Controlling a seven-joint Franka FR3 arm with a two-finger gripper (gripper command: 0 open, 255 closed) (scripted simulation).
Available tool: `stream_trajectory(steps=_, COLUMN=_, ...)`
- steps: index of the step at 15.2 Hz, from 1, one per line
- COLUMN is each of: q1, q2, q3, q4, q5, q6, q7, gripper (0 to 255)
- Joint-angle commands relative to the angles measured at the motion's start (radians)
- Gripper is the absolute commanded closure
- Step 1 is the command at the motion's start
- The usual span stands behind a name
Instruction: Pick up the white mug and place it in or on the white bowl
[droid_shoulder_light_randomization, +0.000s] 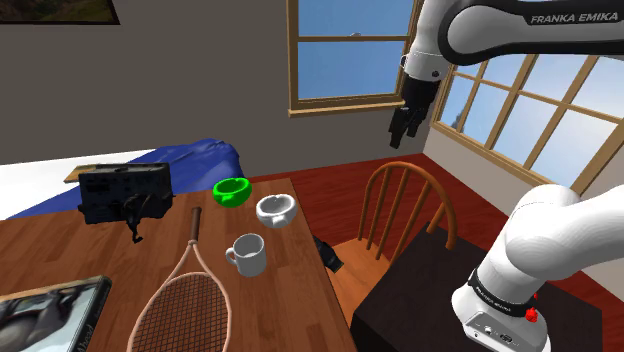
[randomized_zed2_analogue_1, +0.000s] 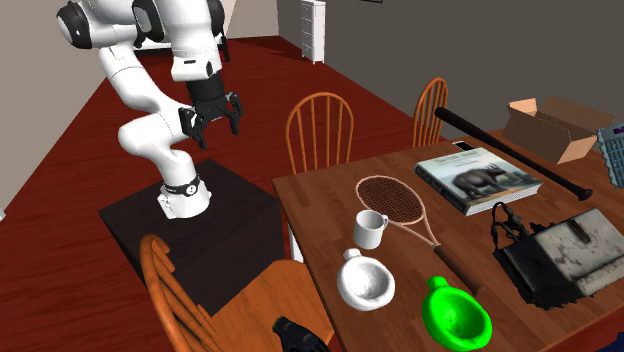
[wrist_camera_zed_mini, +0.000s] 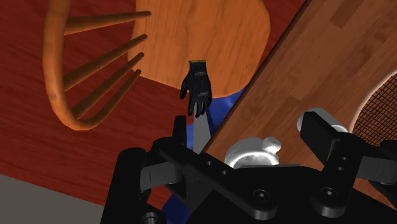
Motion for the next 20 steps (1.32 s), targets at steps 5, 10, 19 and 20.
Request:
stream_trajectory(steps=5, q1=0.02, q2=0.084, q3=0.052, q4=-0.036, q5=0.031, q6=0.121, q7=0.057, gripper=0)
stream_trajectory(steps=10, q1=0.041, q2=0.219, q3=0.117, q4=-0.05, q5=0.059, q6=0.272, q7=0.128, gripper=0)
stream_trajectory(steps=19, q1=0.059, q2=0.527, q3=0.229, q4=0.015, q5=0.05, q6=0.518, q7=0.27, gripper=0)
stream_trajectory(steps=20, q1=0.06, q2=0.565, q3=0.24, q4=0.029, q5=0.042, q6=0.541, q7=0.289, gripper=0)
